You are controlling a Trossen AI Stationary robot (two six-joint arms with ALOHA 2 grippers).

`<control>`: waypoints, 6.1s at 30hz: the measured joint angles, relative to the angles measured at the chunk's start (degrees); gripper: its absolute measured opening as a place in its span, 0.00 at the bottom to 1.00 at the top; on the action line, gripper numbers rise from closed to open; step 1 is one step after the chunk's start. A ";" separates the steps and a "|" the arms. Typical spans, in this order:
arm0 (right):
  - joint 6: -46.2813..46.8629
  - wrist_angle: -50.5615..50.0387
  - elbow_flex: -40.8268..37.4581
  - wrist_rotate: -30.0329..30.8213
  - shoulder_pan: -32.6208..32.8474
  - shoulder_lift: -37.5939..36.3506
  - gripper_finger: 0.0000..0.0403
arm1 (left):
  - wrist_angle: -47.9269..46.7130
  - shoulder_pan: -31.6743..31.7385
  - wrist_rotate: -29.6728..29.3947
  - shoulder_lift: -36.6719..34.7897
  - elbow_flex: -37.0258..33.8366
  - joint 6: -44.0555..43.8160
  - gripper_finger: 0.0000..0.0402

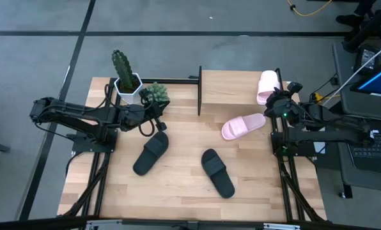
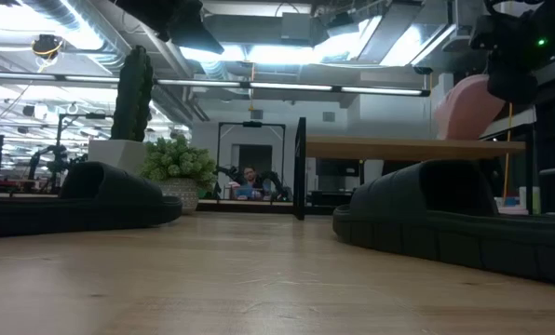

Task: Pick and place slides into the shelf
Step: Put the left pink slides on the shelf

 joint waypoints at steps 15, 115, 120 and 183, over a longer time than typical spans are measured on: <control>0.22 0.01 0.00 -1.83 -0.24 0.02 0.15 | -0.02 0.00 0.00 0.00 -0.01 0.01 0.00; 25.88 -12.31 6.03 -24.36 -1.59 0.81 0.42 | -0.04 0.02 3.02 0.00 -0.02 -0.43 0.00; 26.67 -11.11 7.02 -32.70 -1.57 0.83 0.42 | -0.07 0.02 3.02 0.00 -0.02 -0.42 0.00; 43.31 -16.58 2.27 -38.51 -1.55 0.81 0.00 | -0.55 0.00 2.99 0.00 -0.02 -0.31 0.00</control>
